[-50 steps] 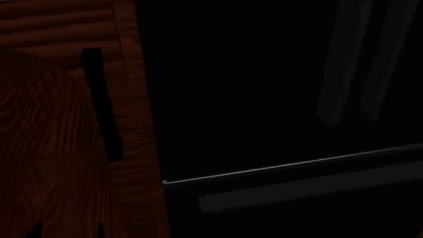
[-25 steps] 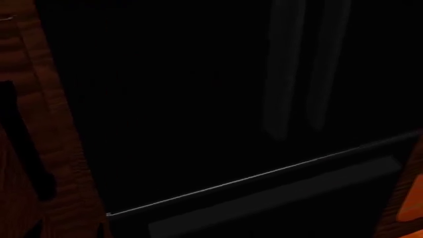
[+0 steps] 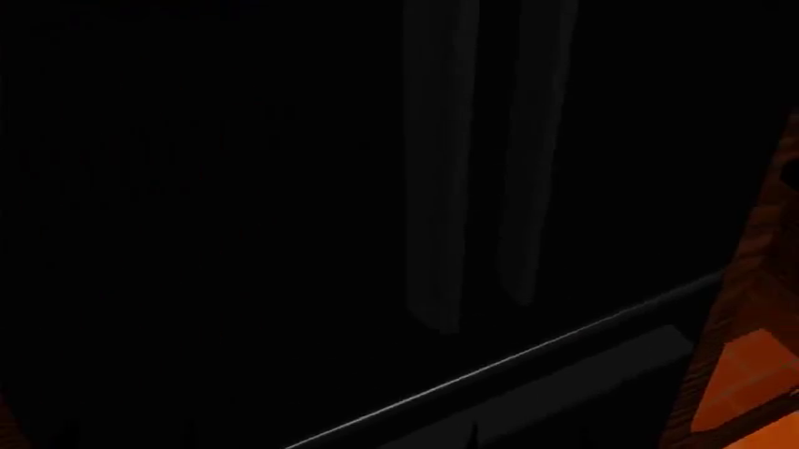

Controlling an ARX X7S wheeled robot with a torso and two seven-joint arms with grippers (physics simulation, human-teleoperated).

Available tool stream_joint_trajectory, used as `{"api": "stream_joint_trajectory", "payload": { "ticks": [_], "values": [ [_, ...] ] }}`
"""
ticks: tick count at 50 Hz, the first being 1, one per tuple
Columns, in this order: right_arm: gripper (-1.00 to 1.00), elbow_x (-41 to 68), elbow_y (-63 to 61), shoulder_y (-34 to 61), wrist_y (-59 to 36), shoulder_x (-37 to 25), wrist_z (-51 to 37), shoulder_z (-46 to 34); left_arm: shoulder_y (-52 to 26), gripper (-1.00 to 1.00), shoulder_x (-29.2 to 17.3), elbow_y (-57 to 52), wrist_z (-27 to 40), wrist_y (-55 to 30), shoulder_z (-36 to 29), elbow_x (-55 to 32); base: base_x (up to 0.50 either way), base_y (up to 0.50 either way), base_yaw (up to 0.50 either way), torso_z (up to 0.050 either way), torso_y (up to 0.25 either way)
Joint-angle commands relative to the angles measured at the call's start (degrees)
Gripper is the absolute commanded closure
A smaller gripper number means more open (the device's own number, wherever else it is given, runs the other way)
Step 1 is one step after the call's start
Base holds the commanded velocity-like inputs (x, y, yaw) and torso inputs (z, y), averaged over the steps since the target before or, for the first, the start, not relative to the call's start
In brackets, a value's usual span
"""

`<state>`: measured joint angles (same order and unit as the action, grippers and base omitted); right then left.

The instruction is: Navigate to the stove.

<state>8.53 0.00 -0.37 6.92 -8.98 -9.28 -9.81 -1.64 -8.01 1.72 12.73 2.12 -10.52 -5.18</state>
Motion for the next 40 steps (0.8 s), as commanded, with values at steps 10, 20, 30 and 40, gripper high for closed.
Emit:
{"api": "stream_joint_trajectory", "payload": {
  "ticks": [10, 20, 30, 40],
  "values": [
    [-1.0, 0.9, 0.1, 0.3, -0.3, -0.5, -0.7, -0.7, -0.2, -1.0, -0.7, 0.2, 0.8, 0.2, -0.7, -0.8, 0.0, 0.0, -0.5, 0.0, 0.0],
    [-1.0, 1.3, 0.2, 0.4, -0.3, -0.7, -1.2, -0.9, -0.2, -1.0, -1.0, 0.2, 1.2, 0.2, -1.0, -1.1, 0.0, 0.0, -0.5, 0.0, 0.0],
    [-1.0, 1.8, -0.2, 0.3, -0.6, -1.0, -1.7, -1.0, -0.2, -1.0, -1.3, -0.1, 1.6, 0.0, -1.4, -1.4, 0.0, 0.0, -0.5, 0.0, 0.0],
    [-1.0, 2.2, -0.4, 0.3, -0.8, -1.4, -1.9, -1.3, -0.3, -1.0, -1.5, 0.1, 1.9, 0.1, -1.8, -1.7, 0.0, 0.0, -0.5, 0.0, 0.0]
  ]
}}
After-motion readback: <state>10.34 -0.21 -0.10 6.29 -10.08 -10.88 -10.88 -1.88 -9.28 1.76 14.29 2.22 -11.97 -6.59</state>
